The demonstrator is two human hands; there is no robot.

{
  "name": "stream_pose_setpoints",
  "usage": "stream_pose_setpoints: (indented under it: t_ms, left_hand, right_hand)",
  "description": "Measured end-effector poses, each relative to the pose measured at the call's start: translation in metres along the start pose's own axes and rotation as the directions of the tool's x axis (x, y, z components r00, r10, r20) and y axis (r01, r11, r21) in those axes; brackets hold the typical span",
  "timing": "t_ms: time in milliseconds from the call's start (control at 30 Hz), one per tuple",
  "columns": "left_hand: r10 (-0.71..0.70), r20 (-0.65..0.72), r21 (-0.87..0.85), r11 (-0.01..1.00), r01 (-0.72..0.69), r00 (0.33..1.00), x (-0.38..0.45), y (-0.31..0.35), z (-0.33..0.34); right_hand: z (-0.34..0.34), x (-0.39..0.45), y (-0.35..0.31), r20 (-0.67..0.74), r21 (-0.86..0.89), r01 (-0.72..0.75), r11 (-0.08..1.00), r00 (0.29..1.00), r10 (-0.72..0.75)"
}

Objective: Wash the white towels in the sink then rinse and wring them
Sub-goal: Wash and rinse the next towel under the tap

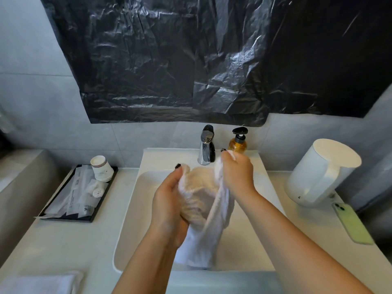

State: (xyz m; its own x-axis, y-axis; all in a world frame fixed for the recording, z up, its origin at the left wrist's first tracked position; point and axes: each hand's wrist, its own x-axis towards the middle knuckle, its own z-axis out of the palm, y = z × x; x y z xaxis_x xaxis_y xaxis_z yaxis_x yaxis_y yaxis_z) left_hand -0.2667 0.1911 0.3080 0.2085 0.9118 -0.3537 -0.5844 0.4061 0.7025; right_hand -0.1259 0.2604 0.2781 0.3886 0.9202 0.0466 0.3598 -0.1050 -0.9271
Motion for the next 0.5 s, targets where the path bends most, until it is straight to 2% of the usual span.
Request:
stream_pose_setpoints:
  t_ms: [33,100,133,167,200,267,333,400,500]
  left_hand:
    - [0.039,-0.032,0.006,0.999,-0.038,0.999,0.004,-0.010,-0.005]
    - [0.065,-0.118,0.028,0.998,-0.063,0.991,0.017,-0.024,-0.007]
    - [0.106,-0.188,0.091,0.992,-0.090,0.976,0.026,-0.028,-0.005]
    - [0.153,-0.305,0.098,0.987,-0.129,0.940,0.032,-0.031,0.001]
    - [0.181,-0.349,0.061,0.983,-0.170,0.919,0.031,-0.034,0.002]
    - [0.148,-0.279,-0.116,0.976,-0.187,0.949,0.034,-0.038,-0.012]
    - [0.042,-0.185,-0.208,0.975,-0.081,0.982,0.034,-0.029,-0.019]
    - [-0.040,-0.152,-0.174,0.985,0.013,0.988,0.038,-0.022,-0.022]
    - [0.005,-0.209,-0.001,1.000,-0.005,0.978,0.041,-0.006,-0.019]
  right_hand:
    - [0.001,-0.001,0.000,-0.001,0.015,-0.005,1.000,1.000,0.005]
    - [0.017,-0.015,-0.009,0.065,-0.065,0.066,0.996,0.996,-0.062]
    - [0.026,-0.026,-0.015,0.123,-0.142,0.122,0.982,0.987,-0.105]
    - [0.033,-0.039,-0.021,0.170,-0.226,0.179,0.958,0.975,-0.142]
    - [0.037,-0.052,-0.025,0.194,-0.272,0.255,0.928,0.959,-0.206]
    - [0.035,-0.074,-0.025,0.221,-0.280,0.452,0.847,0.889,-0.401]
    - [0.027,-0.087,-0.016,0.294,-0.245,0.565,0.787,0.817,-0.495]
    - [0.015,-0.082,-0.008,0.362,-0.157,0.513,0.844,0.825,-0.434]
    - [-0.012,-0.047,0.006,0.323,-0.155,0.425,0.892,0.875,-0.361]
